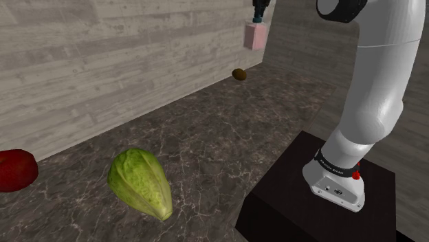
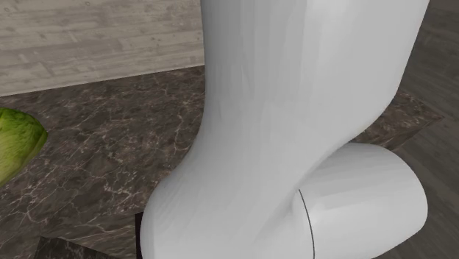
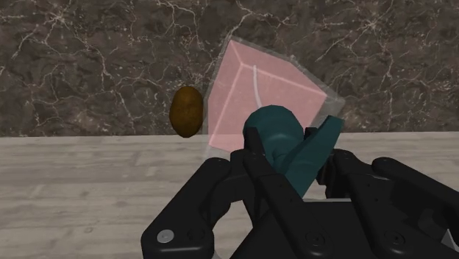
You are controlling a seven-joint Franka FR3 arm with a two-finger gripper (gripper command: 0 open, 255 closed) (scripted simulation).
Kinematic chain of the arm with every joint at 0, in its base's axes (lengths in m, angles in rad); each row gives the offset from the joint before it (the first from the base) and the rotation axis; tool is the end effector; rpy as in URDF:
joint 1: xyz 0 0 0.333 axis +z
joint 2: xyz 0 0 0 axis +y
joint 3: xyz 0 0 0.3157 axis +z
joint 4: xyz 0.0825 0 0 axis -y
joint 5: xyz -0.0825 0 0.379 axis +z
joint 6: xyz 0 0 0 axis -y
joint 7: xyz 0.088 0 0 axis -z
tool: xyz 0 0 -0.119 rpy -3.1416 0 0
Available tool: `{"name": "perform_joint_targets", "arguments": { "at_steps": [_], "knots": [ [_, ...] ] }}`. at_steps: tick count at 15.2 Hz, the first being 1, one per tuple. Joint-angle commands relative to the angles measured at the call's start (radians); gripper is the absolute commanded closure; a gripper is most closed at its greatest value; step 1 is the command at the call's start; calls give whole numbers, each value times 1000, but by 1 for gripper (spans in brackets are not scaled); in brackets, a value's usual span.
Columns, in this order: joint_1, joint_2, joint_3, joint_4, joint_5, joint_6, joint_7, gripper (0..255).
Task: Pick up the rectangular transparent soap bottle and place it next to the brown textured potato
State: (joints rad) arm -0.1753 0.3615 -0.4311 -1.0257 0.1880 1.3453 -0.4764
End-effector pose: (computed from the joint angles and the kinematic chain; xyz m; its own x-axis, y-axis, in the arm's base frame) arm 0.5571 -0.2805 0.6411 0.9979 -0.0652 0.0042 -0.0650 -0.9972 -0.0377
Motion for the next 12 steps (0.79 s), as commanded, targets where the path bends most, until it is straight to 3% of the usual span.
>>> {"name": "perform_joint_targets", "arguments": {
  "at_steps": [1,12],
  "knots": [
    [-3,13,1,-6,4,19,-5,255],
    [45,-71,2,-281,-33,215,-3,255]
  ]
}}
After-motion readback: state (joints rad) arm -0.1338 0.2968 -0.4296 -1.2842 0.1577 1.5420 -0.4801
